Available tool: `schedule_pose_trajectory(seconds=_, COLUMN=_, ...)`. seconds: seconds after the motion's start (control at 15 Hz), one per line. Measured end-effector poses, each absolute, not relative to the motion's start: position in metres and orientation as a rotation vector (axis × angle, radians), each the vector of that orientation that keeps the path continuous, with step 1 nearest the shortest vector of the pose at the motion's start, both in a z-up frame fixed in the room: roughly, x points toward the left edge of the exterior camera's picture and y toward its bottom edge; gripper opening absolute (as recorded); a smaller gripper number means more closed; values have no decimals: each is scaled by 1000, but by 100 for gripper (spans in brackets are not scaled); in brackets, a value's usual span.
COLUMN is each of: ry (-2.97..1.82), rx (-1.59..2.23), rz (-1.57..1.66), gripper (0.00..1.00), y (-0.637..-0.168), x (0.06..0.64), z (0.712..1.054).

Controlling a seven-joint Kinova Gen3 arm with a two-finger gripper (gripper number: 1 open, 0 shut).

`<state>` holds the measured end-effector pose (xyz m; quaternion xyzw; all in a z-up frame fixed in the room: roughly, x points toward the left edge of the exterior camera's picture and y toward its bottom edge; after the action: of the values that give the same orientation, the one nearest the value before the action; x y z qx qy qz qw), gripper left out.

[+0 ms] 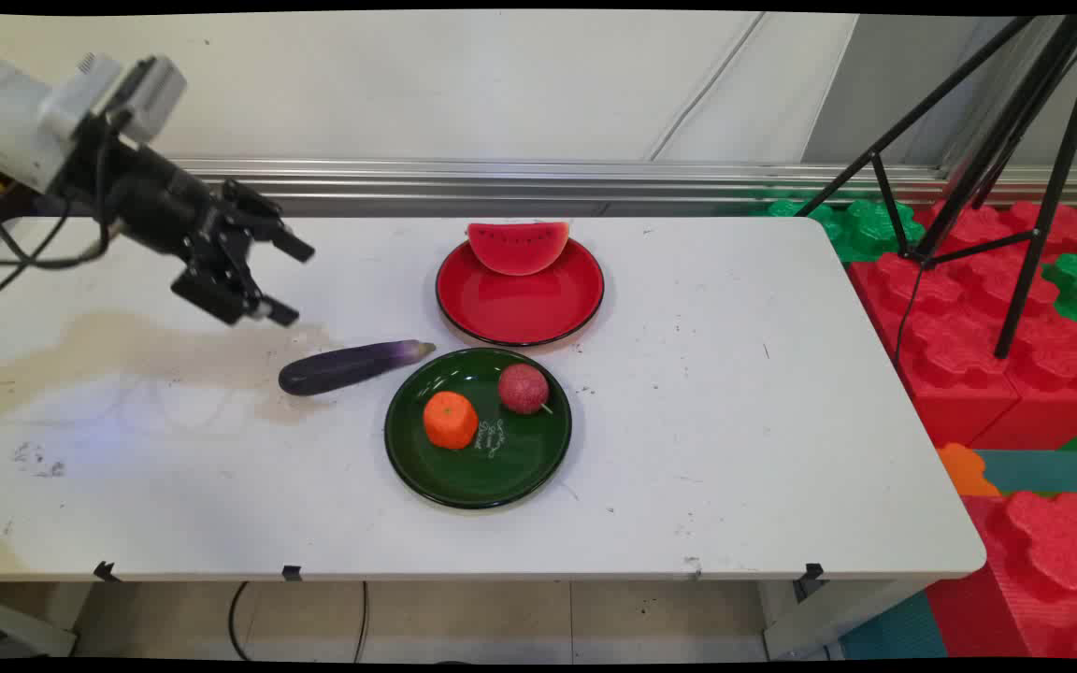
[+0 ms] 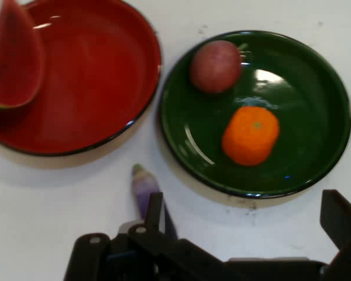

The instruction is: Pick up the mandarin from the green plate

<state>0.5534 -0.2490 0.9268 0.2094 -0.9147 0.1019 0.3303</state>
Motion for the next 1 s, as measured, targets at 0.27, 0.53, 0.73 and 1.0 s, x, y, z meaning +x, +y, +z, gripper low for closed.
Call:
schedule_pose_trajectory(seconds=0.27, ry=-2418, rx=473, rz=243, gripper=100, y=-245, x=533, z=914)
schedule_pose_trajectory(seconds=0.53, ry=-2453, rx=389, rz=231, gripper=100, y=-243, x=511, z=896)
schedule_pose_trajectory(seconds=0.73, ry=-2478, rx=339, rz=227, gripper=100, y=-245, x=495, z=879)
schedule_pose_trajectory(seconds=1.0, ry=-2501, rx=306, rz=225, gripper=100, y=-251, x=476, z=860)
